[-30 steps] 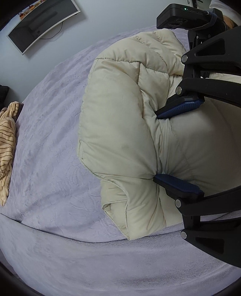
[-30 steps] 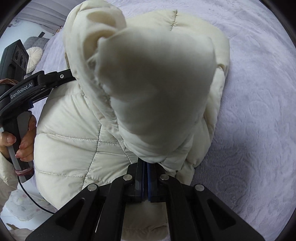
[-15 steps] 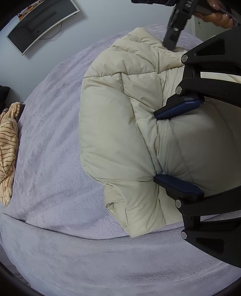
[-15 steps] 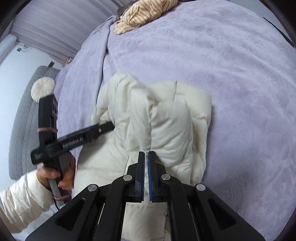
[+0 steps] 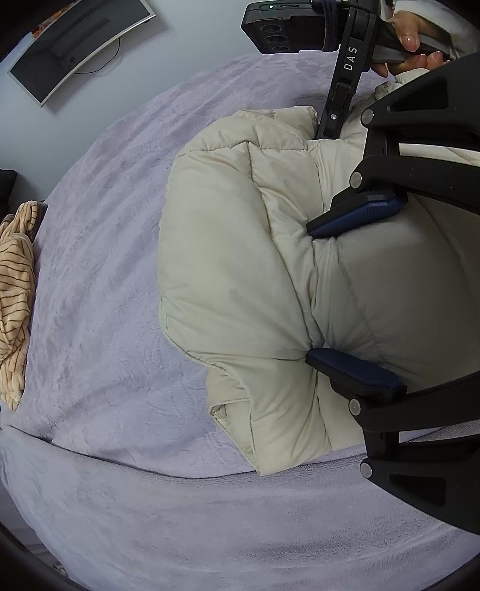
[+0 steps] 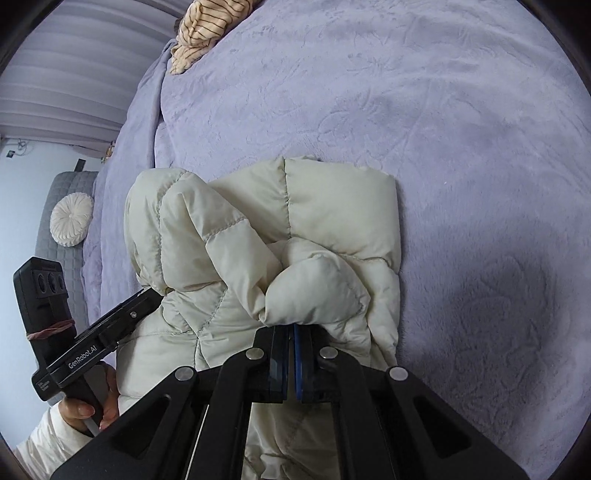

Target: Fold large clothes

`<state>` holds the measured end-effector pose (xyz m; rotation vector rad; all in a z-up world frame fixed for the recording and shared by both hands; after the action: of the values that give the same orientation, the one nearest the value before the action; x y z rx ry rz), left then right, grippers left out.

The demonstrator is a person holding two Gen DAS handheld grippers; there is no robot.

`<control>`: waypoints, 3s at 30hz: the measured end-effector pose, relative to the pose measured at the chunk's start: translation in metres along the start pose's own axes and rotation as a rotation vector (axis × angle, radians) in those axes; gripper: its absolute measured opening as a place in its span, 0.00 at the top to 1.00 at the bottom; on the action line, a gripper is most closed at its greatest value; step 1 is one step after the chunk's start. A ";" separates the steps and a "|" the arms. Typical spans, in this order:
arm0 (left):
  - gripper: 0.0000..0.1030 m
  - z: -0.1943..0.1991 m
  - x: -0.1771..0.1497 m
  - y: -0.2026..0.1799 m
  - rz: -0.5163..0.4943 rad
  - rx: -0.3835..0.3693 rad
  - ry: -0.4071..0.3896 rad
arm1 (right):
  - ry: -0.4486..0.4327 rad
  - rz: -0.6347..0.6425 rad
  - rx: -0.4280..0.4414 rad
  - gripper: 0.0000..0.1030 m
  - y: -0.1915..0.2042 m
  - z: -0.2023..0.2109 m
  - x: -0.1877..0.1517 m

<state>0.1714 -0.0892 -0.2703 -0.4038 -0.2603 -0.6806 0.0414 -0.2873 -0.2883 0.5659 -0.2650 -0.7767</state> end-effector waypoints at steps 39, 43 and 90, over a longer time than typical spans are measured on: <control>0.38 0.081 -0.087 -0.026 0.032 0.033 0.003 | 0.032 0.120 -0.159 0.96 0.054 0.027 -0.006; 0.38 0.088 -0.088 -0.031 0.050 0.049 -0.002 | 0.029 0.126 -0.150 0.96 0.060 0.047 -0.014; 0.01 0.258 -0.117 -0.068 0.235 0.358 -0.133 | -0.238 0.316 -0.410 0.00 0.154 0.181 -0.139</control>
<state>0.0128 0.0419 -0.0641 -0.1331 -0.4447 -0.3658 -0.0415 -0.1673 -0.0554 0.0394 -0.3919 -0.5673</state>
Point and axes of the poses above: each gripper's, at about its wrist camera, not at the fingertips, and z roughly against the way its jaws point, y to its left, x to its top, the point moved 2 cm from there along -z, roughly the way its jaws point, and after that the axes turned 11 degrees about -z, right-handed, at the moved point
